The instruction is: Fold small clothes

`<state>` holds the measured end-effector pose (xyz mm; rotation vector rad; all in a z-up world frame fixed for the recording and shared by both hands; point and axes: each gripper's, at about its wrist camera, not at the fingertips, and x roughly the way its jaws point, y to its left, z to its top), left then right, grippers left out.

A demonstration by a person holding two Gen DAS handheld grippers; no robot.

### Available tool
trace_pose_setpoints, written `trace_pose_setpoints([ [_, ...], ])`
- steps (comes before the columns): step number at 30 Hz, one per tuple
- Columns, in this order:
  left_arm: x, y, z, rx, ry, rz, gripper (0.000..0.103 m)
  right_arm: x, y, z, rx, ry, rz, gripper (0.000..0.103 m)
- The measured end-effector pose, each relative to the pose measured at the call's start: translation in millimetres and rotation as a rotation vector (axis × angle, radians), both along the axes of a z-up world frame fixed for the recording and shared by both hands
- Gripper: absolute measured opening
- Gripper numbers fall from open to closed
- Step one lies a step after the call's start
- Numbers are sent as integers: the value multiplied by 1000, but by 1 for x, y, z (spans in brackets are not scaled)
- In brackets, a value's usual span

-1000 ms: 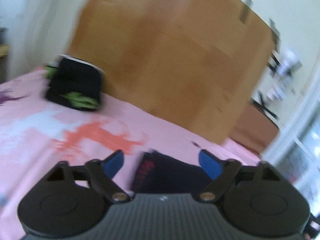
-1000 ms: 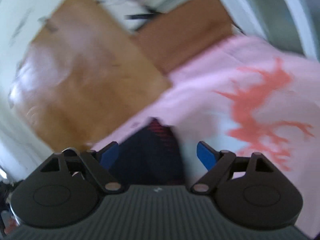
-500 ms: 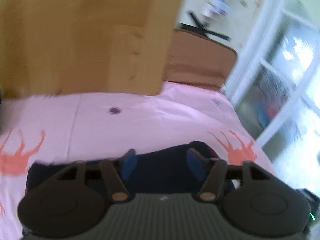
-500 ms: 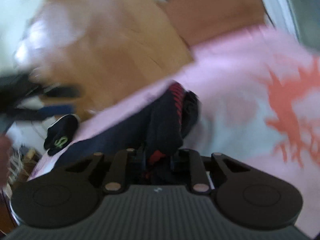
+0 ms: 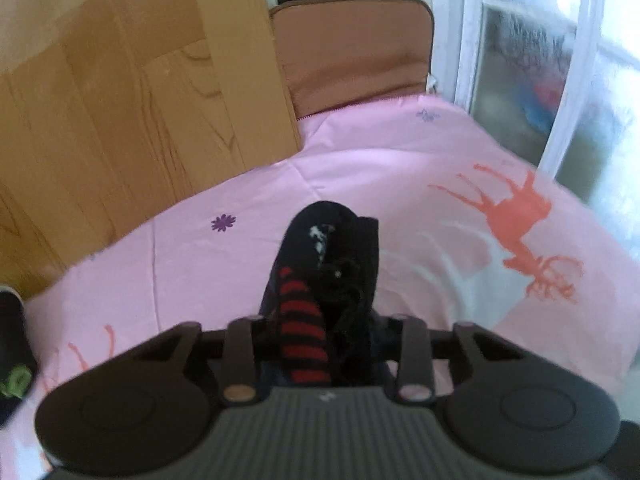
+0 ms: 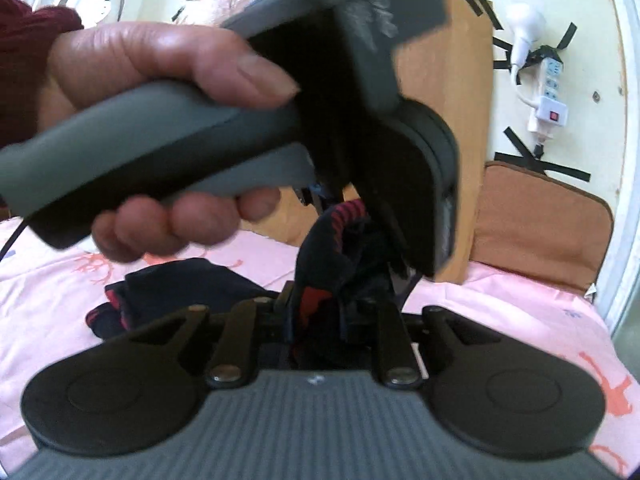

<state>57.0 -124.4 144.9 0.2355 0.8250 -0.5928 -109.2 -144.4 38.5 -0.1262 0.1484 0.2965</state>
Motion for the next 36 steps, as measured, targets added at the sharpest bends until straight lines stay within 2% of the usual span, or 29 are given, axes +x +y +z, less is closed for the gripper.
trace_pose_setpoints([
  [1, 1, 12, 3, -45, 20, 7, 29, -10, -6, 3, 14, -16, 22, 31],
  [2, 2, 21, 7, -82, 32, 16, 29, -14, -9, 1, 29, -39, 39, 47],
  [3, 4, 30, 10, -111, 36, 21, 29, -21, -13, -2, 36, -54, 37, 73],
  [4, 3, 43, 14, -143, 40, 29, 29, -6, -16, -2, 41, -53, 12, 82],
  [5, 5, 52, 17, -168, 48, 35, 29, -4, -17, -6, 50, -37, 3, 85],
  [7, 6, 74, 20, -236, 69, 53, 29, 9, -13, -15, 56, 49, 15, 74],
  [8, 6, 83, 21, -261, 76, 63, 29, 14, -11, -16, 56, 76, 26, 48],
  [9, 6, 95, 20, -288, 80, 74, 29, 19, -6, -15, 54, 94, 41, 27],
  [12, 4, 128, 17, -328, 57, 127, 29, 20, 15, 1, 33, 75, 94, 24],
  [16, 6, 180, 0, -381, 79, 215, 31, 17, 53, 4, -130, 32, 142, 25],
  [19, 11, 208, -36, -367, 114, 296, 38, 25, 76, -4, -235, 89, 186, 33],
  [21, 25, 220, -74, -358, 167, 360, 42, 31, 89, -13, -307, 105, 196, 34],
  [22, 31, 225, -89, -382, 204, 383, 47, 31, 91, -17, -331, 97, 195, 35],
  [23, 36, 234, -104, -447, 234, 405, 52, 28, 94, -16, -353, 85, 198, 38],
  [25, 36, 250, -114, -557, 266, 423, 52, 20, 89, -8, -357, 82, 231, 47],
  [27, 28, 261, -109, -607, 241, 402, 53, 15, 68, 8, -268, 130, 303, 53],
  [28, 22, 264, -104, -614, 212, 388, 56, 16, 53, 17, -193, 160, 342, 55],
  [30, 11, 272, -94, -614, 137, 374, 69, 25, 26, 34, -48, 207, 342, 68],
  [31, 7, 276, -90, -617, 111, 385, 81, 35, 13, 40, 30, 229, 310, 72],
  [32, 5, 280, -88, -627, 97, 398, 86, 45, 3, 44, 99, 252, 280, 82],
  [34, 6, 282, -87, -642, 106, 394, 86, 72, -15, 46, 231, 318, 219, 85],
  [36, 9, 278, -89, -647, 117, 389, 81, 92, -18, 44, 302, 361, 206, 85],
])
